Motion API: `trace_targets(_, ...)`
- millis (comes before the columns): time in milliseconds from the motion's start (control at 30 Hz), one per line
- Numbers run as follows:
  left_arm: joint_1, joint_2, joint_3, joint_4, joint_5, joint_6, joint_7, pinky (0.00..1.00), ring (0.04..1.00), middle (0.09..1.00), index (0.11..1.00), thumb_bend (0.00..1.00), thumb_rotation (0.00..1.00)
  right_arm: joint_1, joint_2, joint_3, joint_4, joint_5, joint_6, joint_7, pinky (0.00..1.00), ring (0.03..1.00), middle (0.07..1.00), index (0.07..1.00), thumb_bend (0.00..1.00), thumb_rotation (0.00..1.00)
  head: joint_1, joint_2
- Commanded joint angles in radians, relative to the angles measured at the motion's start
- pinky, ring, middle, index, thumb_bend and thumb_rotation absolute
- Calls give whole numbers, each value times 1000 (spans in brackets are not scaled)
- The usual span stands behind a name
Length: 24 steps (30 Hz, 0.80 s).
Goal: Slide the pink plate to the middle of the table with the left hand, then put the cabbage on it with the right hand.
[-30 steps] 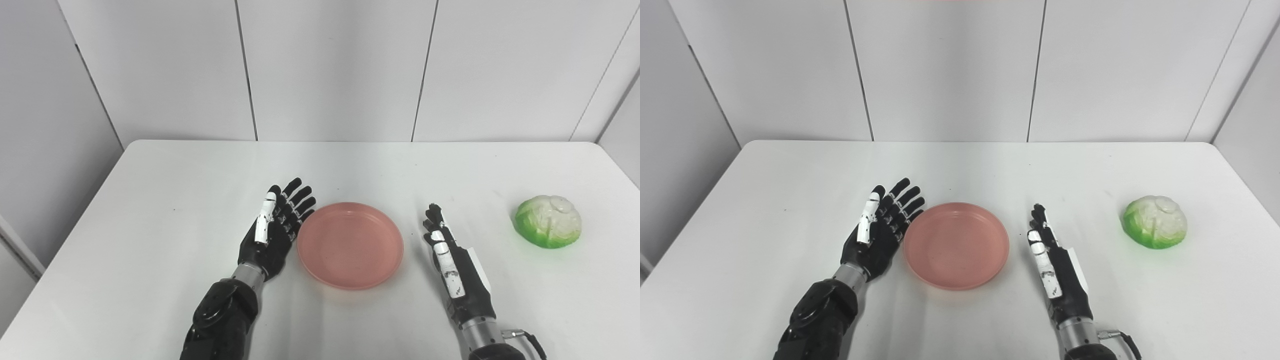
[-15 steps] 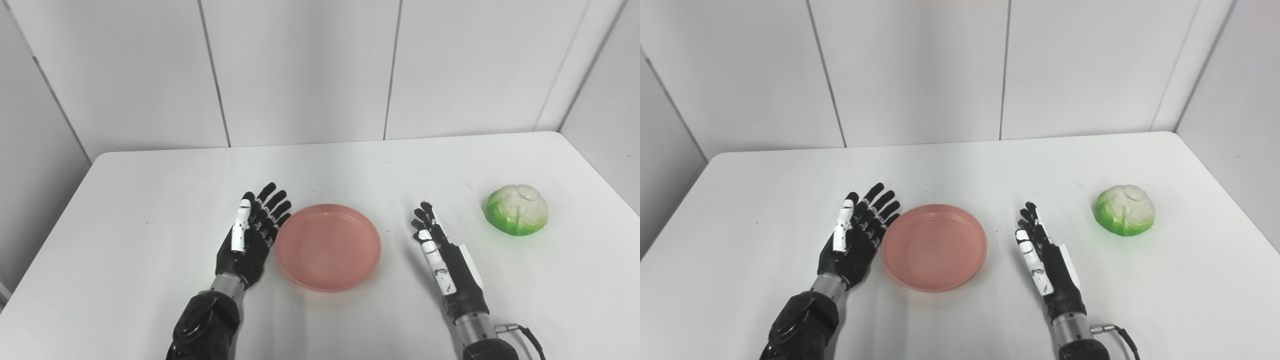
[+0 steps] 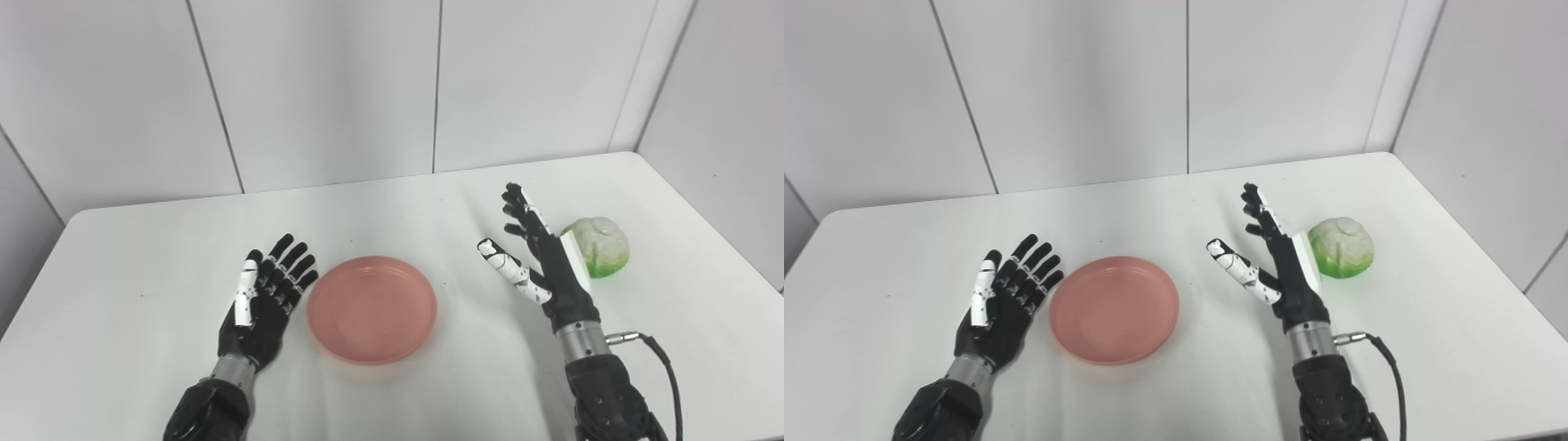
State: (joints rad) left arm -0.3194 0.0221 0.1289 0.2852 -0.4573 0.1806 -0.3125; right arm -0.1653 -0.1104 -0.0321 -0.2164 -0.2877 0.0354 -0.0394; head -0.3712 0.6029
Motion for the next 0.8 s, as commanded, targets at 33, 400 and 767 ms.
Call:
trace_targets(33, 12, 22, 4, 39, 9, 14, 2, 863, 877, 878, 863, 428, 1000, -46, -25, -17, -52, -45, 15, -21, 847, 891, 919, 934, 903, 638, -12, -1)
trace_targets(400, -26, 74, 30, 153, -22, -27, -73, 826, 842, 843, 832, 448, 915, -79, -127, -81, -89, -131, 58, -22, 887, 891, 920, 950, 1000, 552, -90, -6)
trace_targets(767, -57, 107, 55, 237, -47, -34, -114, 791, 811, 817, 804, 458, 905, -74, -242, -169, -65, -201, 115, -37, 884, 921, 943, 980, 1000, 534, -136, -4)
